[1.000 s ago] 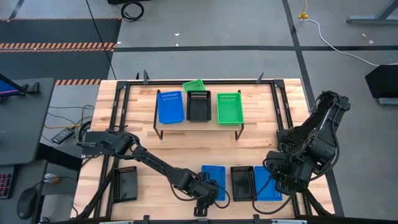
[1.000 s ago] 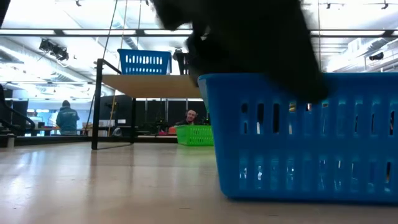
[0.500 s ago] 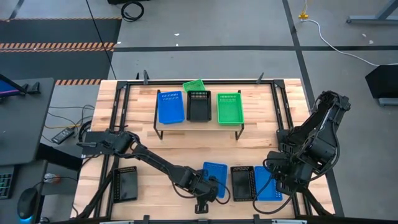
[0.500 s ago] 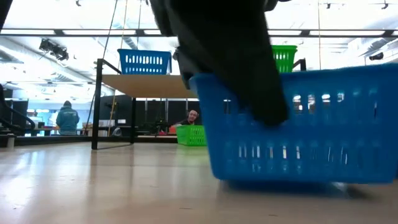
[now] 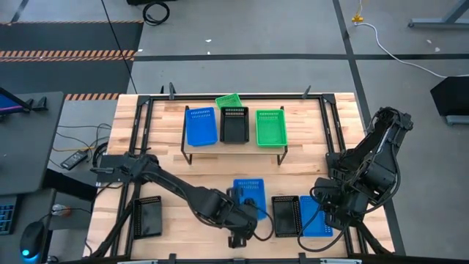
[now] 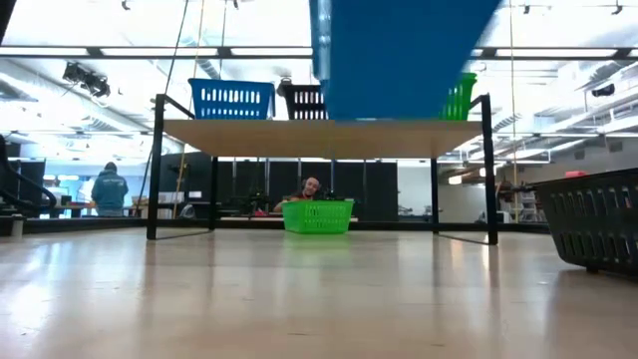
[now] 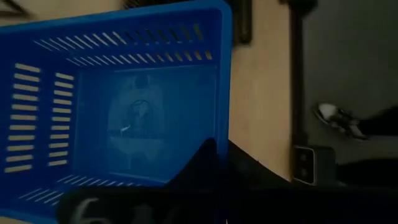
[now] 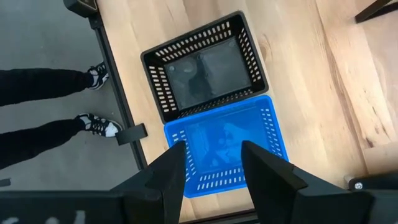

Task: Stack baskets on shelf by color
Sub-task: Stack the left blue bin on top of the blue bin on the shelf, then stack the right black bin on top of the black bin on the shelf

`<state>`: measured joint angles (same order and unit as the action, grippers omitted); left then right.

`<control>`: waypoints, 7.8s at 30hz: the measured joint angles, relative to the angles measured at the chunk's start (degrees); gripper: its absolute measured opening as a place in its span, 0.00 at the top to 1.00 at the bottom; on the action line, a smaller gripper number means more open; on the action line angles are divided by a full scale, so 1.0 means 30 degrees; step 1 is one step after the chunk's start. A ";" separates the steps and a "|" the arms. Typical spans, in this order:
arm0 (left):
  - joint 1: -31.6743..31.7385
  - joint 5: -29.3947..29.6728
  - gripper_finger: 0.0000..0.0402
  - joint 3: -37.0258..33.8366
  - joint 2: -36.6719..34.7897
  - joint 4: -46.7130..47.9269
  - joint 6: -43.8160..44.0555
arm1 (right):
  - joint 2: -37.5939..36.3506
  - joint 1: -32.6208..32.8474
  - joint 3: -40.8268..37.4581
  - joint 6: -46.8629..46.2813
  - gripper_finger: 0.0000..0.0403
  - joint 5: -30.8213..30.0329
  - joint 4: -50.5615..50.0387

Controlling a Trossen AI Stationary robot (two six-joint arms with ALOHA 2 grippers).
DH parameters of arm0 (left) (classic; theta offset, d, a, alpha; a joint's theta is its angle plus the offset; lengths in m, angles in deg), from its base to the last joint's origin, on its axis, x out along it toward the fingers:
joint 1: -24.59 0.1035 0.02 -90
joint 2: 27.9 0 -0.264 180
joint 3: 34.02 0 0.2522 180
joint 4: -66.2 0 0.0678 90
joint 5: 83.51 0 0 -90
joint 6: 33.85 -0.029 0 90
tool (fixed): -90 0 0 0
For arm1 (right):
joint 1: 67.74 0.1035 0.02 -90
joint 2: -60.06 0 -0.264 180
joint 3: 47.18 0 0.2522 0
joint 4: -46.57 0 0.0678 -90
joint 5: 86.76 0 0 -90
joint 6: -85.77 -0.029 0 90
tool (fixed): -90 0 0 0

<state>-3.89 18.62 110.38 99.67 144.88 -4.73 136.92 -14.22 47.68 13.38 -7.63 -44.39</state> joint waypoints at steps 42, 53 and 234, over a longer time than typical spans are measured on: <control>0.4673 0.4967 0.98 -0.5405 -1.0338 0.8395 -0.3779 | 0.0000 -0.0003 0.0000 -0.0799 0.60 -0.3531 0.0193; 0.5882 0.5284 0.98 -1.0576 -1.2453 0.7159 -0.3123 | 0.0000 -0.0066 0.0000 0.0011 0.60 -0.4440 -0.0097; -0.3646 1.7197 0.71 -0.7852 -1.4697 -0.2779 0.4905 | 1.0977 -1.8962 1.3015 2.1584 0.80 0.3718 0.1709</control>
<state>-14.83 70.22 86.83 55.58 136.54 9.99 169.85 -71.11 86.73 78.13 3.53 -39.26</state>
